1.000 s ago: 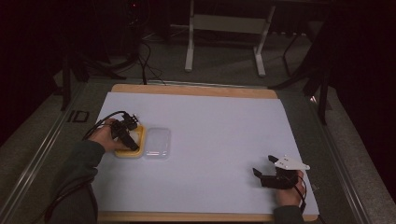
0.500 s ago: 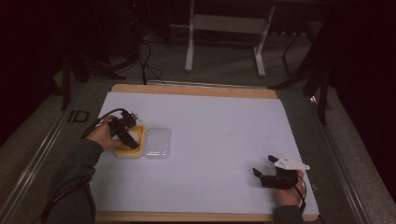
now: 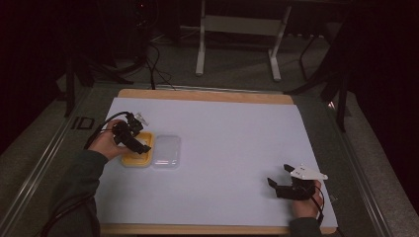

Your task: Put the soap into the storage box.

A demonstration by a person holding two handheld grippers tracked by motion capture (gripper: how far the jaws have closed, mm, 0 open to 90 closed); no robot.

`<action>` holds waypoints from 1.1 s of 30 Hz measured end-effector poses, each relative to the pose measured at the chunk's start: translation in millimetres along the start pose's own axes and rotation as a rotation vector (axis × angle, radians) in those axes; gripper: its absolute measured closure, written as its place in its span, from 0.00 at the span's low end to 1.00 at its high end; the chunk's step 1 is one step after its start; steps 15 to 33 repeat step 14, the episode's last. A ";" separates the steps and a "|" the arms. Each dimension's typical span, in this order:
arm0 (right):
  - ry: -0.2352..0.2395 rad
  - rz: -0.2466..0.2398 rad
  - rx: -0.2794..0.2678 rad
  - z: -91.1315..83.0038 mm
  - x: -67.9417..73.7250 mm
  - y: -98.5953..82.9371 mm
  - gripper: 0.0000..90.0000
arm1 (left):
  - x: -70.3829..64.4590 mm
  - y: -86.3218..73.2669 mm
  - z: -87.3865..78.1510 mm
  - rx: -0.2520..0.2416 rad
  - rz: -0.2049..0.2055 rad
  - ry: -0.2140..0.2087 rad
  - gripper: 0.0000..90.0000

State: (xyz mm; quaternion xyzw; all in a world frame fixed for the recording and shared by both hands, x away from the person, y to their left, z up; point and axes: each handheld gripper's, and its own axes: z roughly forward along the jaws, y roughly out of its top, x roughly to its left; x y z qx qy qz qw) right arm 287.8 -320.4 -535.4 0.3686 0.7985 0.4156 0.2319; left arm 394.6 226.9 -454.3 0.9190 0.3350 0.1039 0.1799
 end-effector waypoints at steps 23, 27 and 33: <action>-0.002 0.012 0.009 0.8 -0.9 0.3 0.17 | -43.8 -1.6 -5.0 -0.079 0.089 0.017 0.43; -0.002 0.012 0.009 0.8 -0.9 0.3 0.17 | -43.8 -1.6 -5.0 -0.079 0.089 0.017 0.43; -0.002 0.012 0.009 0.8 -0.9 0.3 0.17 | -43.8 -1.6 -5.0 -0.079 0.089 0.017 0.43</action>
